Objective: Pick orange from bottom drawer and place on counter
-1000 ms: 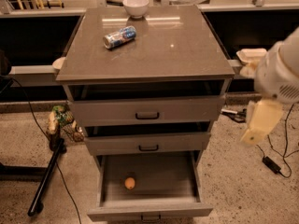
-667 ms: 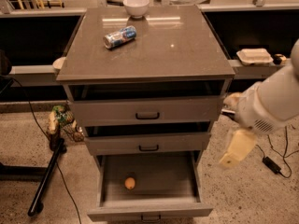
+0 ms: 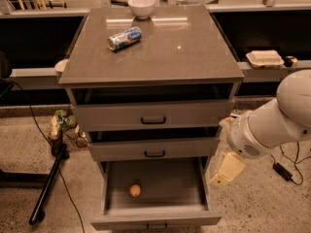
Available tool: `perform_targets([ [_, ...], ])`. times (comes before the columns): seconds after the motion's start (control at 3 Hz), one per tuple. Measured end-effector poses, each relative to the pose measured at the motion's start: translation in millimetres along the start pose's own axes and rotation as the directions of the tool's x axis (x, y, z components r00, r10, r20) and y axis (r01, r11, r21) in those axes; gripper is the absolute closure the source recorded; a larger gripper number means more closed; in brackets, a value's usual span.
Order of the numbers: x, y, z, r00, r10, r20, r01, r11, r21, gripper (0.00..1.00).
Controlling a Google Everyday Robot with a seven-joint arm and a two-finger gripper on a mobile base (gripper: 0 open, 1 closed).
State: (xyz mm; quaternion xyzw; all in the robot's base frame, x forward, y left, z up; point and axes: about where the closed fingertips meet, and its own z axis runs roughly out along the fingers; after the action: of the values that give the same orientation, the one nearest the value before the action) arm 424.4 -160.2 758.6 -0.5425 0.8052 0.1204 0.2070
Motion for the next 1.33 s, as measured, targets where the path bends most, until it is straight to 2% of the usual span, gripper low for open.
perform_targets([
  [0.33,12.1,1.4,42.9,1.0,-0.007,-0.029,0.007,0.9999,-0.01,0.0],
  [1.0,46.7,22.8,192.8,1.0,0.024,0.001,-0.023,0.9937,-0.109,0.0],
  [1.33,52.2,31.0,257.0,0.997,0.067,0.029,-0.061,0.9841,-0.167,0.0],
])
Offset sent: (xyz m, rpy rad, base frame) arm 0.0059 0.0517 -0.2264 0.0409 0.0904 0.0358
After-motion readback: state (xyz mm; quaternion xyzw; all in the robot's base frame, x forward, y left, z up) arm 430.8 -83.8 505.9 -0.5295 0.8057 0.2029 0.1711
